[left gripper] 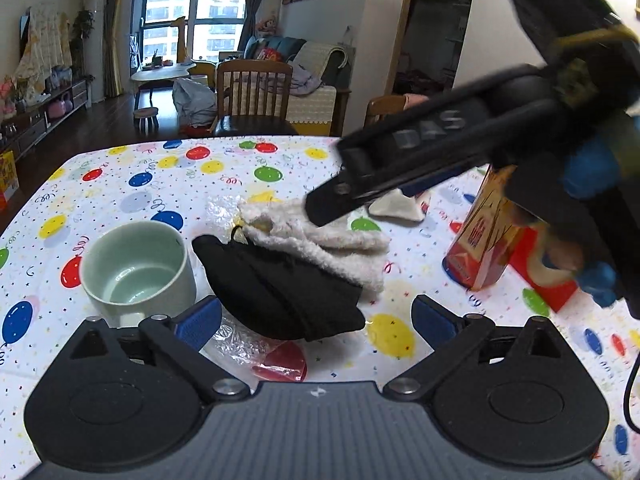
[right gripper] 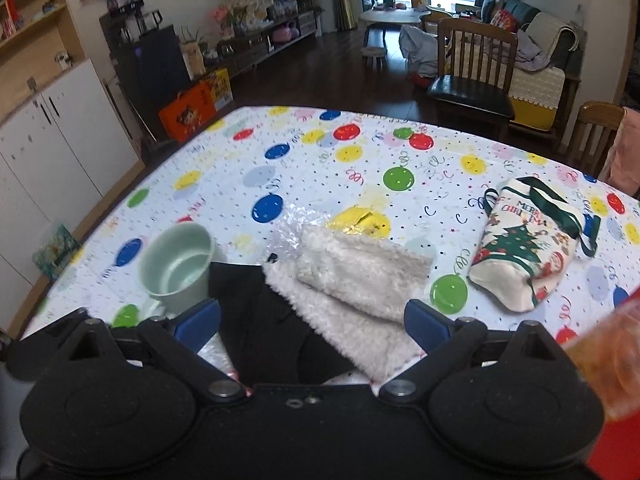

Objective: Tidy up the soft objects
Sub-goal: 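Grasp the black mask with the left tool while the right tool grasps the white fluffy towel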

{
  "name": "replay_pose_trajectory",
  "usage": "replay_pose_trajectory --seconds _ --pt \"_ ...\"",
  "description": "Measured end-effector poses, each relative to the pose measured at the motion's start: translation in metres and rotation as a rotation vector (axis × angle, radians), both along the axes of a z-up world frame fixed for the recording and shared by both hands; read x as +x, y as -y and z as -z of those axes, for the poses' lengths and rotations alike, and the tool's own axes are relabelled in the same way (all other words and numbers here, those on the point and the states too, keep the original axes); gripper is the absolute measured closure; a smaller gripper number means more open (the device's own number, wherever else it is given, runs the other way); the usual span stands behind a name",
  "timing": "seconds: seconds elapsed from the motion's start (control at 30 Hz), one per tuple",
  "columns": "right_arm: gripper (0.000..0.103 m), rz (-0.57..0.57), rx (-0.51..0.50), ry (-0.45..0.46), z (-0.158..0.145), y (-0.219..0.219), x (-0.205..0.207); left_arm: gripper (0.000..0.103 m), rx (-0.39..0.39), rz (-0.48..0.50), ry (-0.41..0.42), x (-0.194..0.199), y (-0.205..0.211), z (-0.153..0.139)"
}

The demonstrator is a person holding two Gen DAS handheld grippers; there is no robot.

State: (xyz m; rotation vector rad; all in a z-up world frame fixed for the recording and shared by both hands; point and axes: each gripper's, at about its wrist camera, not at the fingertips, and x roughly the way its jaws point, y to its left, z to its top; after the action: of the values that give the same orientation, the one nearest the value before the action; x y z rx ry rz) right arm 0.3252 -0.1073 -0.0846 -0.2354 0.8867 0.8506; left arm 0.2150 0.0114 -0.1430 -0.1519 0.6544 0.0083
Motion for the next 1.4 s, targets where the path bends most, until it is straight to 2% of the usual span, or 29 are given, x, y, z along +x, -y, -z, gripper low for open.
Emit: replay_pose_trajectory --seconds 0.17,0.27,0.37,0.73,0.93,1.0,1.13,1.2,1.23,1.27,1.4 --pt "0.005 -0.018 -0.047 -0.021 0.022 -0.016 0.014 0.001 0.012 -0.014 -0.031 0.010 0.002 0.015" --pt "0.010 -0.008 -0.059 -0.063 0.033 -0.023 0.026 0.001 0.014 -0.017 -0.043 0.017 0.001 0.022" --pt "0.010 0.003 -0.062 -0.080 0.040 -0.029 0.035 0.001 0.021 -0.029 -0.061 0.024 0.002 0.027" --pt "0.011 0.015 -0.082 -0.055 0.057 -0.047 0.054 0.002 0.083 -0.033 -0.073 0.046 0.011 0.036" --pt "0.034 0.035 -0.046 -0.134 0.068 -0.046 0.061 0.005 0.116 -0.057 -0.095 0.049 0.013 0.041" --pt "0.047 0.049 -0.021 -0.157 0.069 -0.042 0.063 0.011 0.118 -0.059 -0.095 0.048 0.013 0.040" --pt "0.062 0.049 -0.001 -0.169 0.066 -0.040 0.061 0.019 0.130 -0.061 -0.088 0.045 0.017 0.039" --pt "0.076 0.053 0.001 -0.165 0.064 -0.039 0.060 0.024 0.129 -0.064 -0.084 0.044 0.017 0.039" --pt "0.079 0.058 0.003 -0.164 0.063 -0.038 0.059 0.026 0.124 -0.067 -0.085 0.044 0.016 0.039" --pt "0.086 0.063 0.005 -0.162 0.062 -0.037 0.059 0.031 0.120 -0.069 -0.087 0.044 0.016 0.038" --pt "0.092 0.080 0.019 -0.152 0.057 -0.032 0.056 0.043 0.117 -0.073 -0.097 0.047 0.012 0.038"
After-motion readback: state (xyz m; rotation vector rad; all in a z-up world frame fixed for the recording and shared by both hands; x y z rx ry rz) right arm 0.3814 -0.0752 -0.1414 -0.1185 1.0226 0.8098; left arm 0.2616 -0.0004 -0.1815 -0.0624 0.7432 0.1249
